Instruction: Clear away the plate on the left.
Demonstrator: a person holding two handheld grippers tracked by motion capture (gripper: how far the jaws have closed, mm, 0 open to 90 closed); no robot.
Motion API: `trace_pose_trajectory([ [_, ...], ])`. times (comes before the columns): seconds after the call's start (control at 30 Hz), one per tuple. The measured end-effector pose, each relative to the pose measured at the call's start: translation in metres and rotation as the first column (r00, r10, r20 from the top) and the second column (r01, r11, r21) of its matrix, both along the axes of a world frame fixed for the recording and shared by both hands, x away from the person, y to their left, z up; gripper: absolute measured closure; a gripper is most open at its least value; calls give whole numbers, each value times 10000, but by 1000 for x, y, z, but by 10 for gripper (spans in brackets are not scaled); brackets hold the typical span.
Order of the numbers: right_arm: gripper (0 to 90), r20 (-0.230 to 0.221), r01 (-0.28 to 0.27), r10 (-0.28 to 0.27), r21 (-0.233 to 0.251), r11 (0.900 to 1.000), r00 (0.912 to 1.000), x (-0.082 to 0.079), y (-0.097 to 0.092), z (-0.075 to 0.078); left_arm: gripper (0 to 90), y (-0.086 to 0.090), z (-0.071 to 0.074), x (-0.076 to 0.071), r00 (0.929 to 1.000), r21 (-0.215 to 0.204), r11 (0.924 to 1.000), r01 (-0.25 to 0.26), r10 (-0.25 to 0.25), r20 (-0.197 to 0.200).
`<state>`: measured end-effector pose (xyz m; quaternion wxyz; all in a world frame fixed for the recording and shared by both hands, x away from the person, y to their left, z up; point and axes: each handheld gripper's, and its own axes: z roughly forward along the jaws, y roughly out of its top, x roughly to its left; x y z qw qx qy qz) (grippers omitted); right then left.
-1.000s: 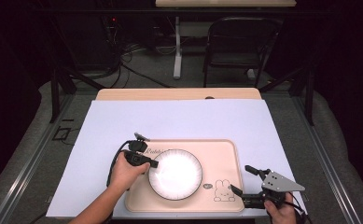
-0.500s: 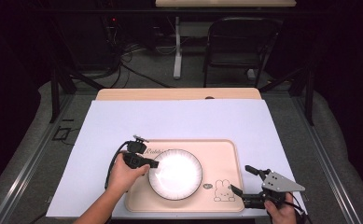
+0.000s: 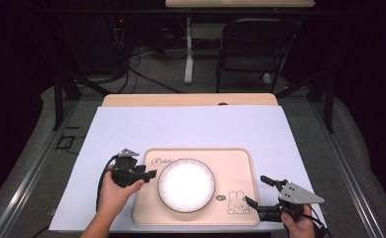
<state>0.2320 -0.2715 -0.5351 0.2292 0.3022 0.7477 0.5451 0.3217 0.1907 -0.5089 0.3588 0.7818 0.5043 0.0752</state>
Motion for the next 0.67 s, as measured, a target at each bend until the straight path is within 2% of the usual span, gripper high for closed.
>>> trace_pose_trajectory([
  [0.07, 148, 12, -2, 2, -17, 10000, 10000, 0, 0, 0, 472, 7, -1, -4, 9995, 86, 9998, -200, 198, 248],
  [0.17, 148, 2, 6, -6, -12, 10000, 10000, 0, 0, 0, 472, 15, -2, -8, 9983, 47, 9991, -411, 409, 404],
  [0.3, 148, 7, 6, -6, -16, 10000, 10000, 0, 0, 0, 471, 25, -6, -14, 9962, 33, 9974, -726, 723, 489],
  [0.5, 148, 9, 17, -17, -5, 10000, 10000, 0, 0, 0, 468, 41, -13, -20, 9915, -277, 9921, -1226, 1237, 407],
  [0.67, 148, 19, 5, -5, -22, 10000, 10000, 0, 0, 0, 468, 46, -15, -23, 9882, -281, 9890, -1452, 1463, 455],
])
